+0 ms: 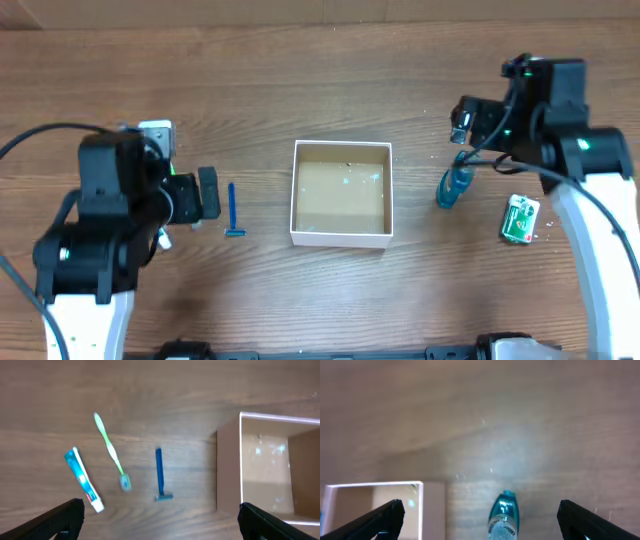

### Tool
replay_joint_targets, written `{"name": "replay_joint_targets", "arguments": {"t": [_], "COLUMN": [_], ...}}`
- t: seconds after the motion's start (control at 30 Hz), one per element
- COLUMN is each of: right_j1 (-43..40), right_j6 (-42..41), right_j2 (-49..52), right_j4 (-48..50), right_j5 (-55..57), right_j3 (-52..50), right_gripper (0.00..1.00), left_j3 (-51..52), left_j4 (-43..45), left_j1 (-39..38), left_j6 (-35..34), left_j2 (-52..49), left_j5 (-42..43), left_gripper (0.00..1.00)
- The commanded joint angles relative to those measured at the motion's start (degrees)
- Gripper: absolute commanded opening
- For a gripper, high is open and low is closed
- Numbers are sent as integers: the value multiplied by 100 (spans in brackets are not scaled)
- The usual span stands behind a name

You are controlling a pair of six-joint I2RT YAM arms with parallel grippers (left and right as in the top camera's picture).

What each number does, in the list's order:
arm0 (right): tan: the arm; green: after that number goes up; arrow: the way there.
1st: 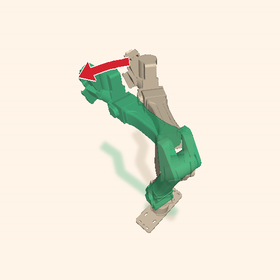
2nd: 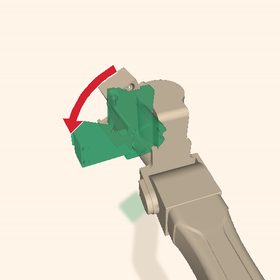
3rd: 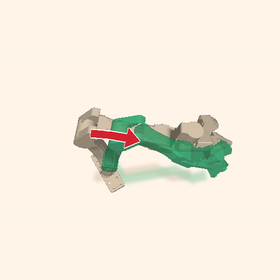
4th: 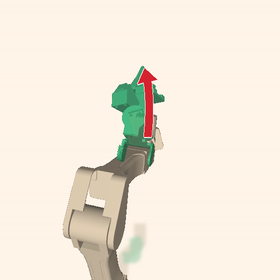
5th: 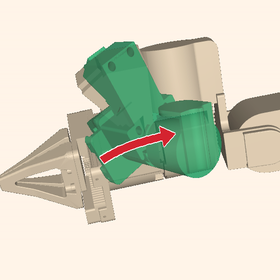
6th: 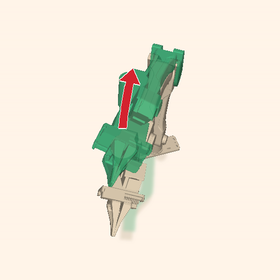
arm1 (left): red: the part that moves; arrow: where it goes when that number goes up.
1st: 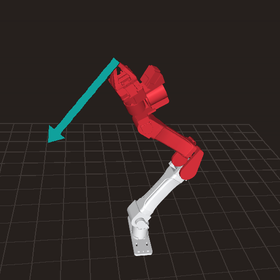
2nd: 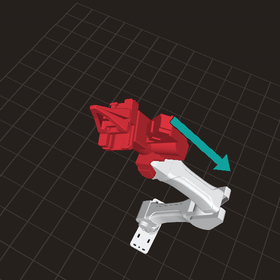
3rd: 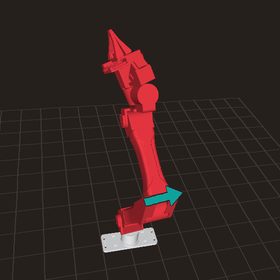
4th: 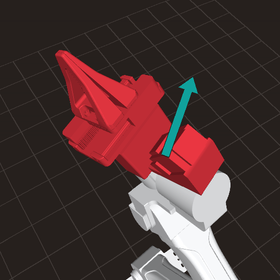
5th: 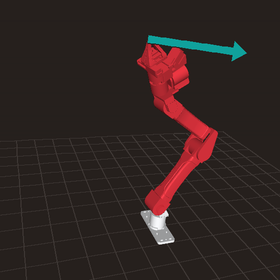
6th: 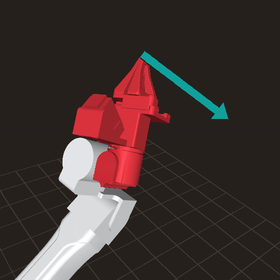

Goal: Pack container
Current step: 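Reach the right gripper to the teal mouthwash bottle and grasp it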

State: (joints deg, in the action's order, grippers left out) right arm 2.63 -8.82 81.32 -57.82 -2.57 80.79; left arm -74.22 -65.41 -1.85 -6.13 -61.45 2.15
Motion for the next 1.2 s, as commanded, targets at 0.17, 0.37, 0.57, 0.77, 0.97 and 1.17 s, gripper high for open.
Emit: {"name": "replay_joint_targets", "arguments": {"t": [0.17,0.37,0.57,0.77,0.97,1.17], "right_j1": [-13,-13,-13,-13,-13,-13], "right_j6": [-483,-649,-649,-645,-645,-643], "right_j2": [372,734,1246,1580,1578,1578], "right_j4": [-435,-398,-389,-407,-407,-409], "right_j5": [7,11,11,11,11,13], "right_j3": [166,-442,-472,-472,-472,-472], "right_gripper": [100,100,100,97,69,44], "left_j3": [-203,-203,-203,-203,-203,-203], "left_j4": [-214,-278,-334,-339,-337,-337], "left_j1": [-4,-7,-4,-4,-4,-4], "left_j6": [-120,-122,-120,-120,-120,-120], "left_j2": [-461,-466,-466,-466,-466,-466], "left_j5": [345,348,345,345,345,345], "left_gripper": [100,100,100,100,100,100]}}
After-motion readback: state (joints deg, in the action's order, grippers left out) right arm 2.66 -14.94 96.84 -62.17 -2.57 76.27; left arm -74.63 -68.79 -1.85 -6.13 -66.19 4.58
